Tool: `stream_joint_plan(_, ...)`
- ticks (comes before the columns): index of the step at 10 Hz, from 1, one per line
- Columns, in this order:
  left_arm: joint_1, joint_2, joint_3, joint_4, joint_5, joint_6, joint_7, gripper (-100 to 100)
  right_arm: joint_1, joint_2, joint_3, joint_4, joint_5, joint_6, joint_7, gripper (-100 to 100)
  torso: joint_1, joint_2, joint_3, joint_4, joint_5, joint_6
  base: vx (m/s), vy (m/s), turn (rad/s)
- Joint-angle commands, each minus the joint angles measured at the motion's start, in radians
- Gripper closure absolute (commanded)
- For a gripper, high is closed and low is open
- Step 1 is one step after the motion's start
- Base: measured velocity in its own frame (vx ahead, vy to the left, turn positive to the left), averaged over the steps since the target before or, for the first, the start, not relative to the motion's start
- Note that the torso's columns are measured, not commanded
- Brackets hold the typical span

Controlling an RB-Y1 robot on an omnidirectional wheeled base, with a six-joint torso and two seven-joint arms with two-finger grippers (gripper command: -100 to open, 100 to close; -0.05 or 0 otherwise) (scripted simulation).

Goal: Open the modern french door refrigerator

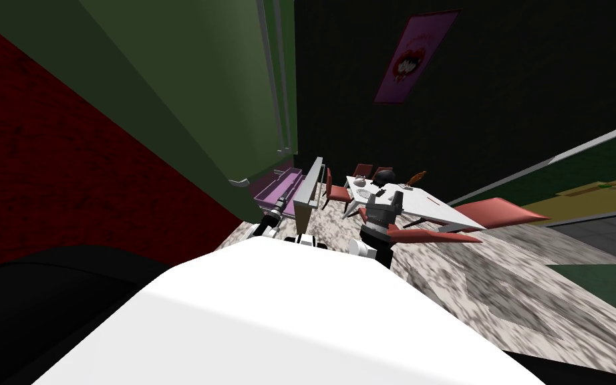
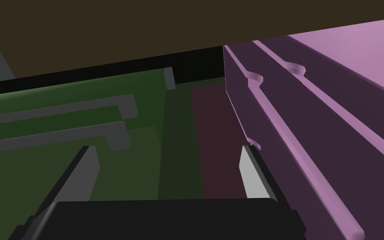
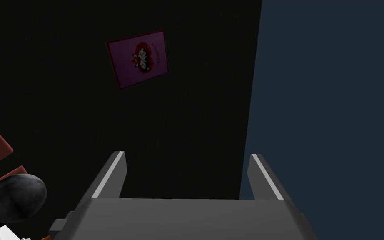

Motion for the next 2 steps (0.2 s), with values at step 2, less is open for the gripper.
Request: stream_joint_plan(2,0.0,0.0,0.0,0.0,0.0,0.0,0.0,0,0.0,0.0,0.0,0.0,0.0,0.0,0.0,0,0.0,0.0,0.0,0.0,0.0,0.0,0.0,0.0,0.0)
